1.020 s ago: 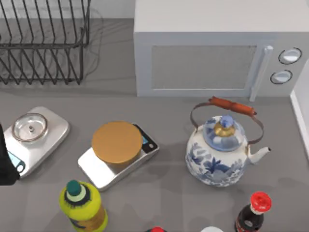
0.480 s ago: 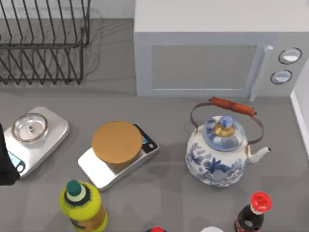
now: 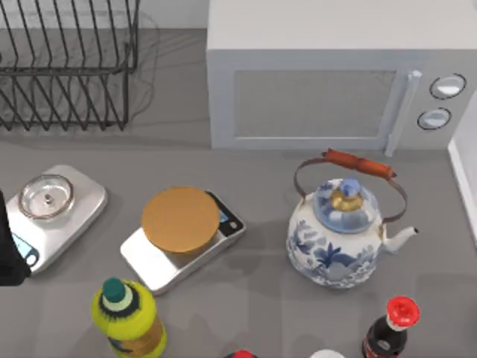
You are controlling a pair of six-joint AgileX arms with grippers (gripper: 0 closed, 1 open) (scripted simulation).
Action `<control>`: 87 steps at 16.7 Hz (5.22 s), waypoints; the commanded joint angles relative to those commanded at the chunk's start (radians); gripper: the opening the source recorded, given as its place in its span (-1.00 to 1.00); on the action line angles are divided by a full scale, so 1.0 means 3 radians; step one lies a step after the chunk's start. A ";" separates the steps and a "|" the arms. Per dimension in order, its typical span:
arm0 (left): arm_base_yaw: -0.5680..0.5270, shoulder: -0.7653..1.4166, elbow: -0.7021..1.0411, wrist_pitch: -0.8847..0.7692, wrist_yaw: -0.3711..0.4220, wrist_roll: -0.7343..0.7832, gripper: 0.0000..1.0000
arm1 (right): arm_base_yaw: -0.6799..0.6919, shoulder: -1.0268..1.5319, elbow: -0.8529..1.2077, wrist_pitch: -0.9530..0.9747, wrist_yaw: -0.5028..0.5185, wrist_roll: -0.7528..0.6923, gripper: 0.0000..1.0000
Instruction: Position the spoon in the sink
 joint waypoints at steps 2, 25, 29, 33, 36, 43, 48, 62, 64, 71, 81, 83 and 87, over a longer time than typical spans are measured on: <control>0.0000 0.0000 0.0000 0.0000 0.0000 0.0000 1.00 | 0.0000 0.0000 0.0000 0.0000 0.0000 0.0000 0.85; 0.0000 0.0000 0.0000 0.0000 0.0000 0.0000 1.00 | 0.0001 -0.0259 0.0175 -0.0325 0.0035 0.0005 -1.00; 0.0000 0.0000 0.0000 0.0000 0.0000 0.0000 1.00 | -0.0004 -0.0430 0.0505 -0.0838 0.0037 -0.0003 -1.00; 0.0000 0.0000 0.0000 0.0000 0.0000 0.0000 1.00 | -0.0009 -0.0681 0.0908 -0.1553 0.0036 -0.0015 -1.00; 0.0000 0.0000 0.0000 0.0000 0.0000 0.0000 1.00 | -0.0010 -0.0820 0.1076 -0.1799 0.0035 -0.0022 -1.00; 0.0000 0.0000 0.0000 0.0000 0.0000 0.0000 1.00 | -0.0010 -0.0724 0.1178 -0.1842 0.0034 -0.0002 -1.00; 0.0000 0.0000 0.0000 0.0000 0.0000 0.0000 1.00 | 0.0007 0.0013 0.2055 -0.2165 0.0040 0.0064 -1.00; 0.0000 0.0000 0.0000 0.0000 0.0000 0.0000 1.00 | 0.0196 0.3255 0.6836 -0.3554 0.0053 0.0264 -1.00; 0.0000 0.0000 0.0000 0.0000 0.0000 0.0000 1.00 | 0.0220 0.3540 0.7244 -0.3653 0.0055 0.0281 -1.00; 0.0000 0.0000 0.0000 0.0000 0.0000 0.0000 1.00 | 0.0248 0.3843 0.7663 -0.3748 0.0058 0.0298 -1.00; 0.0000 0.0000 0.0000 0.0000 0.0000 0.0000 1.00 | 0.0250 0.3547 0.6703 -0.3110 0.0054 0.0298 -1.00; 0.0000 0.0000 0.0000 0.0000 0.0000 0.0000 1.00 | 0.0254 0.3465 0.6394 -0.2902 0.0052 0.0300 -1.00; 0.0000 0.0000 0.0000 0.0000 0.0000 0.0000 1.00 | 0.0257 0.3398 0.6194 -0.2737 0.0052 0.0303 -1.00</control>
